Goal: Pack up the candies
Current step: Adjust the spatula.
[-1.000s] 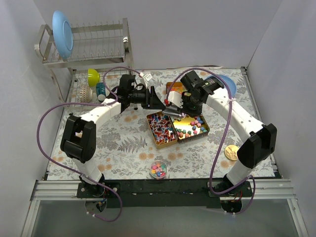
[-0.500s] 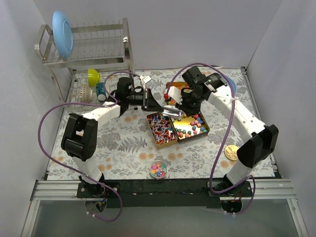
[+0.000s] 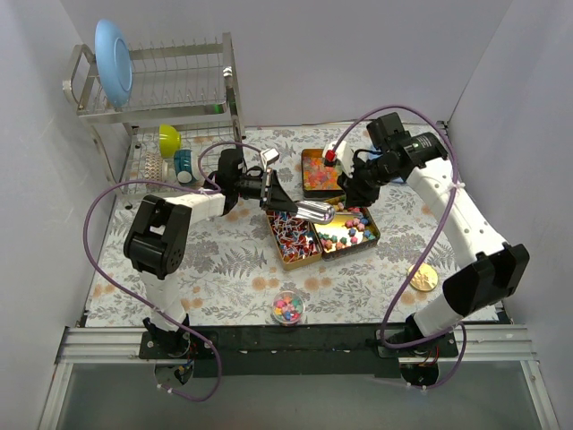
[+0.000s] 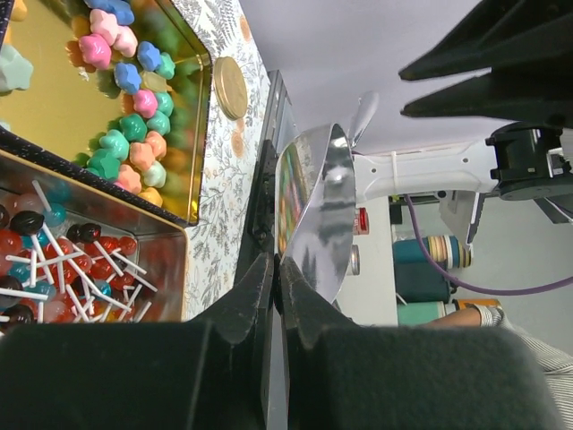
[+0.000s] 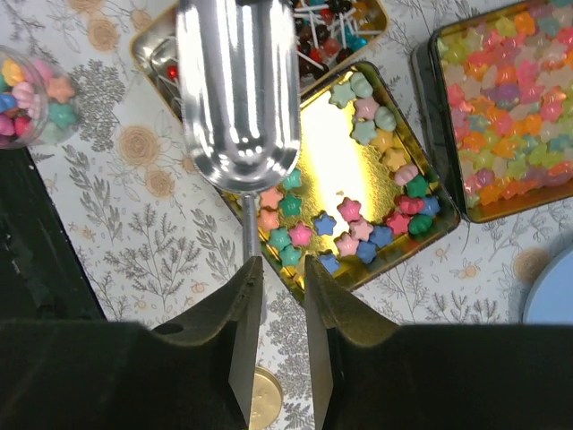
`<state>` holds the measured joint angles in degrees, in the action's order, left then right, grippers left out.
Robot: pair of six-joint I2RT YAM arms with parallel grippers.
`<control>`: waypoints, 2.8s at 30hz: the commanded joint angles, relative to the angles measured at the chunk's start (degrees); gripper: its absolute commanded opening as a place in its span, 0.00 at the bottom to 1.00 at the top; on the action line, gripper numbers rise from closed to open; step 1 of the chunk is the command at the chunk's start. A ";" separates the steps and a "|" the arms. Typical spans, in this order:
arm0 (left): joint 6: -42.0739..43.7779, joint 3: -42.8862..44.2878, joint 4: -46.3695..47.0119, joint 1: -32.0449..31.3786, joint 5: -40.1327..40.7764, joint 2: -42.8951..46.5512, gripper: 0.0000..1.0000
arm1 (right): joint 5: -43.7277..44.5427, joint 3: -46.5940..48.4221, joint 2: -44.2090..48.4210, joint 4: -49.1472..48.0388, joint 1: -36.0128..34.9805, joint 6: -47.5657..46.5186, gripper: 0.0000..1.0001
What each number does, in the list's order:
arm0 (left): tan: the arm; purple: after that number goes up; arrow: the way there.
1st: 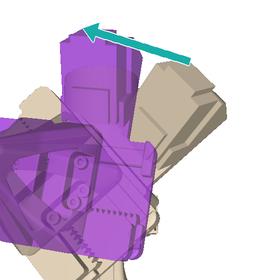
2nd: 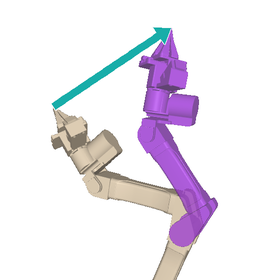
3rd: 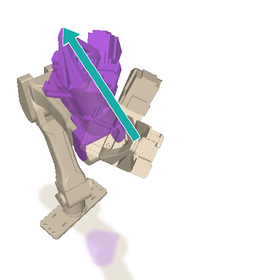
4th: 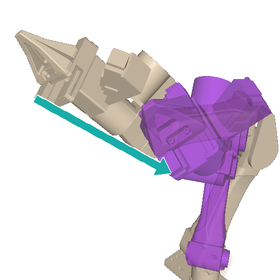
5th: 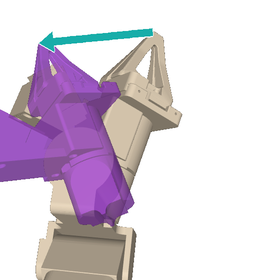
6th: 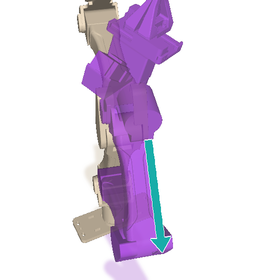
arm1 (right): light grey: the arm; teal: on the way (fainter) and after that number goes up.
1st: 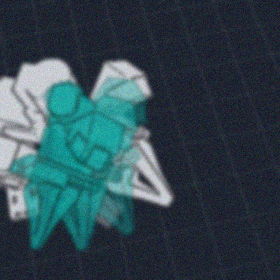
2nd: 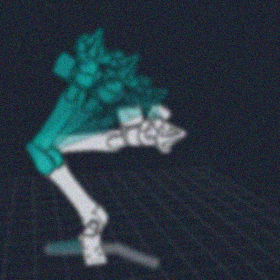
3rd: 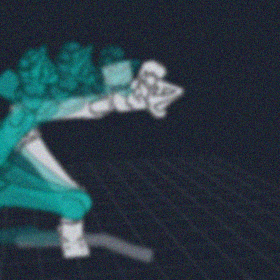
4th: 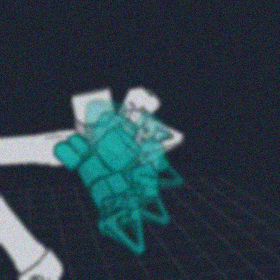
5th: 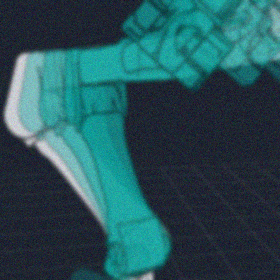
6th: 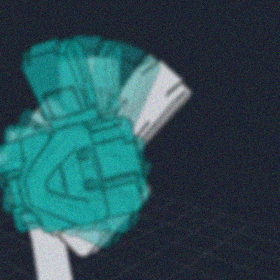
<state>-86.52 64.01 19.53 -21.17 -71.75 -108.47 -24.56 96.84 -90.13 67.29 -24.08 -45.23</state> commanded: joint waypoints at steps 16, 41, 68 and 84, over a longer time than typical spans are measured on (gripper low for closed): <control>-5.68 -0.55 7.45 -0.10 -3.14 1.68 0.00 | -7.53 -12.38 8.30 -9.54 -0.18 0.41 0.35; -2.25 -1.08 3.32 -0.10 -2.43 4.49 0.00 | -6.56 -14.83 8.48 -9.36 1.05 -6.63 0.48; 13.98 2.43 -18.26 1.39 15.77 7.20 0.40 | -9.02 -12.81 5.49 -6.66 1.05 -0.39 0.01; 21.57 -16.19 -30.43 1.31 39.76 22.33 0.00 | -0.06 -14.41 6.38 -9.11 0.52 21.23 0.01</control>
<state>-65.49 52.18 -8.62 -19.29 -33.71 -86.52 -27.09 76.97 -82.26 58.43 -23.33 -29.34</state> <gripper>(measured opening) 0.014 0.121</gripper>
